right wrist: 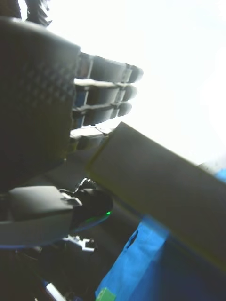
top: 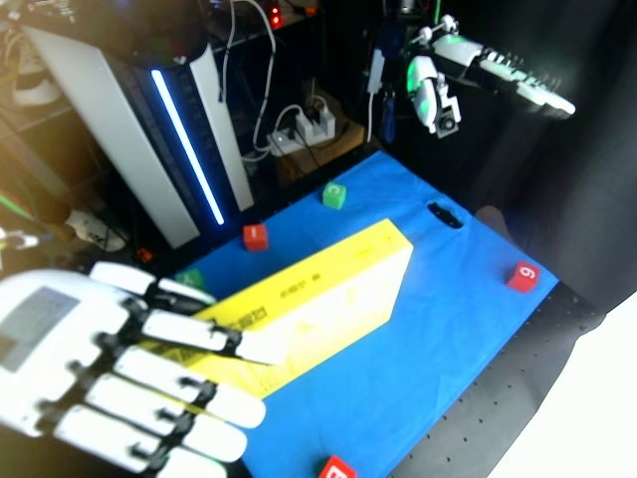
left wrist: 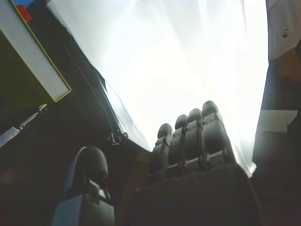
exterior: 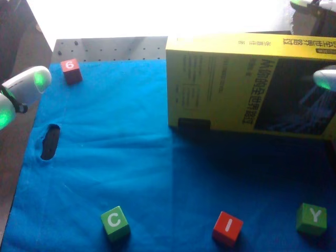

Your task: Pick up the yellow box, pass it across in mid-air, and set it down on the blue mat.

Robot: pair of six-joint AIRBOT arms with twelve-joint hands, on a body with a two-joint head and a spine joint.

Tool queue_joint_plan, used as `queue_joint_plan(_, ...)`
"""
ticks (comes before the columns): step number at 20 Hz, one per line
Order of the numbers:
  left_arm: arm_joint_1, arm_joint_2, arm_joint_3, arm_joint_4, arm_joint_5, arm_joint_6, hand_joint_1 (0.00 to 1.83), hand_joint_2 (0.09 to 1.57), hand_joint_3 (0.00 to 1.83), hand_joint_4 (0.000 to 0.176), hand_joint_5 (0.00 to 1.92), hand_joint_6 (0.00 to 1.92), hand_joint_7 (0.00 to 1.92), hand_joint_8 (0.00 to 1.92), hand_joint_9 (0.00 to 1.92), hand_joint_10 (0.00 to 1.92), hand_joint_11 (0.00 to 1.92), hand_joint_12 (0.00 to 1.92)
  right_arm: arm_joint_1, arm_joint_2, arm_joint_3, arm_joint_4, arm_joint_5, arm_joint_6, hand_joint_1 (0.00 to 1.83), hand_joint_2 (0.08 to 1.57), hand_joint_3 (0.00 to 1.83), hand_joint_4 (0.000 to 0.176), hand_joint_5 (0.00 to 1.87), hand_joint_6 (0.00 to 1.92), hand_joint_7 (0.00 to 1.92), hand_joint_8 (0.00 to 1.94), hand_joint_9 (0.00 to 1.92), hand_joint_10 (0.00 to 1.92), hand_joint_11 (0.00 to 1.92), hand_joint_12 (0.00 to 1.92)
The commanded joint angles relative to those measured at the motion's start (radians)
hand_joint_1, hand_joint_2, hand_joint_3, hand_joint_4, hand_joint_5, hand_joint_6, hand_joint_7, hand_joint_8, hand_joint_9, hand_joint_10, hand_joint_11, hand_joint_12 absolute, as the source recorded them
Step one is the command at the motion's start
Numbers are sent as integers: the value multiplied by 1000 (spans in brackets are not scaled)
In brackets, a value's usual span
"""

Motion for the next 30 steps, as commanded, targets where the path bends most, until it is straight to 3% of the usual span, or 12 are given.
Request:
queue_joint_plan(1,-1,7,0,13,-139,-4,266,1257,0,45,0,0,0,0,0,0,0,0,14,8,-4,7,163,-14,434,1226,6,149,0,0,0,0,0,0,0,0)
queue_joint_plan(4,8,11,-3,13,-162,-4,298,1285,11,62,0,0,0,0,0,0,0,0,14,23,-36,7,217,-36,371,1240,9,110,0,0,0,0,0,0,0,0)
queue_joint_plan(9,23,28,-11,3,-217,-4,352,1329,13,44,0,0,0,0,0,0,3,1,11,49,-73,2,292,-42,287,1173,0,133,0,0,0,0,0,0,4,3)
queue_joint_plan(11,23,33,-10,-1,-218,-4,328,1348,15,95,0,0,0,0,0,0,1,0,-5,61,-86,3,346,-45,325,1188,0,117,0,0,0,0,0,0,0,0)
queue_joint_plan(14,23,44,-10,1,-218,-4,352,1376,15,41,0,0,0,0,0,0,0,0,-27,81,-102,5,395,-45,325,1202,3,66,0,0,0,0,0,0,15,9)
queue_joint_plan(16,22,53,-10,5,-218,-4,311,1390,14,46,0,0,0,0,0,0,0,0,-30,81,-103,5,396,-45,299,1201,2,65,0,0,0,0,0,0,3,6)
queue_joint_plan(18,22,64,-11,7,-218,-4,319,1398,13,69,0,0,0,0,0,0,0,0,-31,81,-105,6,397,-45,339,1205,2,72,0,0,0,0,0,0,0,0)
queue_joint_plan(20,21,71,-11,11,-218,-1,352,1394,7,56,0,0,0,0,0,0,0,0,-33,81,-106,6,403,-45,365,1205,2,81,0,0,0,0,0,0,0,0)
queue_joint_plan(23,18,80,-11,21,-218,7,365,1375,0,95,0,0,0,0,0,0,0,0,-37,84,-110,5,410,-45,401,1194,0,78,0,0,0,0,0,0,0,0)
queue_joint_plan(26,13,80,-11,22,-218,14,461,1337,0,90,0,0,0,0,0,0,0,0,-46,84,-111,5,440,-45,347,1189,0,119,0,0,0,0,24,9,31,16)
queue_joint_plan(29,2,86,-10,33,-218,20,512,1324,0,171,0,0,0,0,0,0,0,0,-52,93,-118,3,470,-45,434,1179,0,153,0,0,0,0,0,0,0,0)
queue_joint_plan(30,-13,86,-10,44,-218,31,511,1344,0,160,0,0,0,0,0,0,0,0,-57,98,-122,2,481,-45,452,1177,0,171,0,0,0,0,0,0,0,0)
